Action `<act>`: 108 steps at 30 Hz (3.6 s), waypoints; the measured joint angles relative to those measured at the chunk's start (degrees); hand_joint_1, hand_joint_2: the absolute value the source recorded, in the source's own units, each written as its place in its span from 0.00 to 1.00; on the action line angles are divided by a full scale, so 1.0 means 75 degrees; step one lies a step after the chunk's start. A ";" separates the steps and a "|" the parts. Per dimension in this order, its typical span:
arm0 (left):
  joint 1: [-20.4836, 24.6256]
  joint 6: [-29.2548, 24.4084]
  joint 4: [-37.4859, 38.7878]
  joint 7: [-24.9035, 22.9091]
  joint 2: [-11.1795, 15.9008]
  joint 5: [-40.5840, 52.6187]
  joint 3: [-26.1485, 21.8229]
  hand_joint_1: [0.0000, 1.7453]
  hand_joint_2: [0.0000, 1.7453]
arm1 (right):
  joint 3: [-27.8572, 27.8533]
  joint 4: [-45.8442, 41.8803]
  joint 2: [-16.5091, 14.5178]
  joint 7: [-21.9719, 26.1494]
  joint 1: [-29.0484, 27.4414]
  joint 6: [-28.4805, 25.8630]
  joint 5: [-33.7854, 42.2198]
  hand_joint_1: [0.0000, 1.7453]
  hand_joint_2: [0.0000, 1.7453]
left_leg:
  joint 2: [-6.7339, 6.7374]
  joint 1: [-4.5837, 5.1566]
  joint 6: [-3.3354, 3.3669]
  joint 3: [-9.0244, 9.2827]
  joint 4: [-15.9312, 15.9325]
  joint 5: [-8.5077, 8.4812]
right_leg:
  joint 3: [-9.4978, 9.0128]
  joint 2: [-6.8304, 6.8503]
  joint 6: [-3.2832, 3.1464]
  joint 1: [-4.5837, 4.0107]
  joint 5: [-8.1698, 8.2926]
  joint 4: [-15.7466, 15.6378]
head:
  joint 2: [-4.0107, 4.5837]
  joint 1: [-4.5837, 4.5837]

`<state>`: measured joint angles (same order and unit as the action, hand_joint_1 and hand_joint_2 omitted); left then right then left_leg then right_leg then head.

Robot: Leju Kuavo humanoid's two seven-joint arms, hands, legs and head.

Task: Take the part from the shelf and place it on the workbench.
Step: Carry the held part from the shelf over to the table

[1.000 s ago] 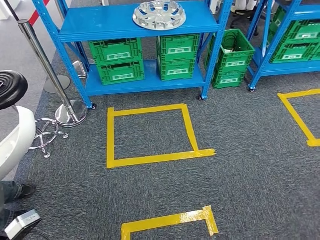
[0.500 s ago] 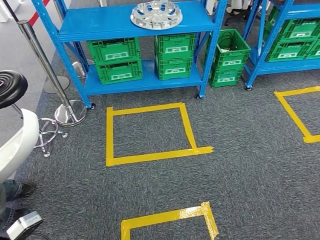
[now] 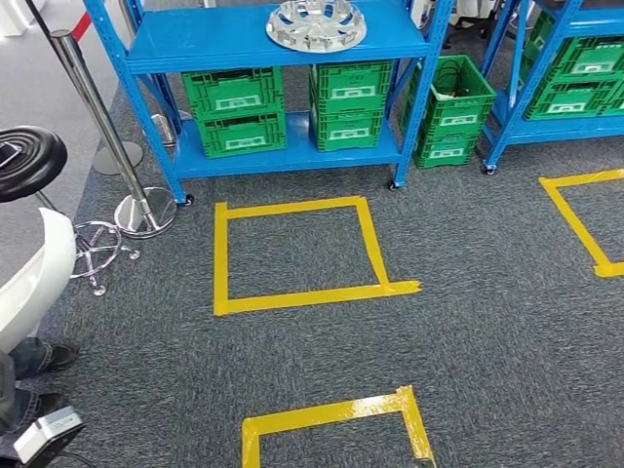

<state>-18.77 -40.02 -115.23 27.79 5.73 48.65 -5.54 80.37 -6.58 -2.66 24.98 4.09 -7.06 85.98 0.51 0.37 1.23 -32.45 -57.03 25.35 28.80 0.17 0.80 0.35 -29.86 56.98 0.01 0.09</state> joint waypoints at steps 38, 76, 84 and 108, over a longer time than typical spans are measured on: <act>-0.0008 -0.0008 0.0004 -0.0015 0.0103 0.0000 0.0026 1.00 1.00 | 0.0264 0.0020 0.0017 0.0092 -0.0022 -0.0251 -0.0107 0.00 1.00 | -0.0266 -0.0103 -0.0328 -0.0750 -0.1483 0.0799 | 0.0106 0.0024 -0.0147 0.0087 0.0153 -0.0072 | -0.0001 0.0081; 0.0091 -0.0004 0.0081 -0.0007 0.0031 0.0098 0.0039 1.00 1.00 | 0.0370 0.0026 0.0020 0.0104 0.0006 -0.0355 -0.0052 0.00 1.00 | 0.0379 -0.0095 -0.0230 -0.0027 -0.0308 0.0225 | 0.0006 0.0723 -0.0012 0.0006 -0.0030 -0.0033 | 0.0000 0.0061; 0.0388 -0.0003 0.0231 -0.0122 0.0116 0.0164 0.0244 1.00 1.00 | 0.0367 0.0026 0.0023 0.0139 0.0049 -0.0359 0.0064 0.00 1.00 | -0.0130 -0.0090 0.0127 -0.0010 -0.0069 0.0143 | 0.0644 0.0068 0.0228 0.0023 -0.0964 0.1505 | -0.0001 -0.0023; 0.1111 -0.0002 0.0673 -0.0442 0.0376 0.0479 0.1102 1.00 1.00 | 0.0007 -0.0144 0.0200 0.1964 0.0074 -0.0289 -0.1275 0.00 1.00 | 0.0446 -0.0140 -0.0206 -0.0156 -0.0235 0.0188 | -0.0099 0.0738 0.0138 -0.0019 -0.0080 -0.0148 | 0.0000 0.0051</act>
<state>-10.44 -40.04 -110.18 24.47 8.55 52.24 2.73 80.42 -7.66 -1.16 39.71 4.64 -9.23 76.42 3.85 -0.68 -0.32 -33.62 -58.79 26.76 28.06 5.70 1.83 0.21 -30.45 55.87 0.01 0.48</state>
